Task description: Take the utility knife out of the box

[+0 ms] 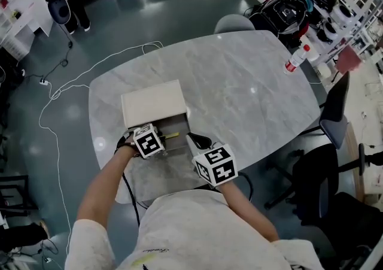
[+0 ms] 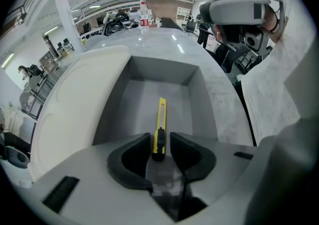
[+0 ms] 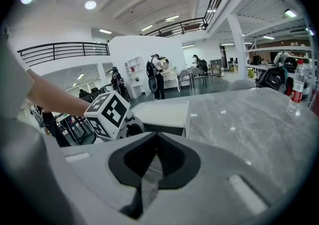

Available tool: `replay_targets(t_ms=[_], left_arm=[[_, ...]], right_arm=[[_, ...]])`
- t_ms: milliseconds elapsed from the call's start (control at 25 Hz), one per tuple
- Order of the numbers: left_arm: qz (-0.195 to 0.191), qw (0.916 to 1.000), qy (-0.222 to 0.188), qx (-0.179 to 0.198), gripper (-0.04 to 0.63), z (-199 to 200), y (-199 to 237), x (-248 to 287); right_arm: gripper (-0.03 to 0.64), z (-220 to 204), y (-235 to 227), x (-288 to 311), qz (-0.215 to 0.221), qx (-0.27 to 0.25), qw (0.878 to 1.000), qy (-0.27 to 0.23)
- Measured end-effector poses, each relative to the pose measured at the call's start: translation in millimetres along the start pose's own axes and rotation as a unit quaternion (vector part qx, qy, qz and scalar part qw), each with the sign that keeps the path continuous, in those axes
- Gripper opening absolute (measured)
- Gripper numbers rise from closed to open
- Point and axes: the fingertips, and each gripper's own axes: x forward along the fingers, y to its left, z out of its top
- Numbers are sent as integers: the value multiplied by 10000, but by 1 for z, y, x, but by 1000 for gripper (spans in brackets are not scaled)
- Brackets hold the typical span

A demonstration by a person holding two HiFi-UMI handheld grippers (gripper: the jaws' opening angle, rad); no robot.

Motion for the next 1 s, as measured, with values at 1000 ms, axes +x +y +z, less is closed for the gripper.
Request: replay_targets(t_ms=[1000], left_arm=[[646,9973,-190,-310,61,-2,-4,-7]], right_arm=[[5,-2,-4,-12,209,-114,9997,-80]])
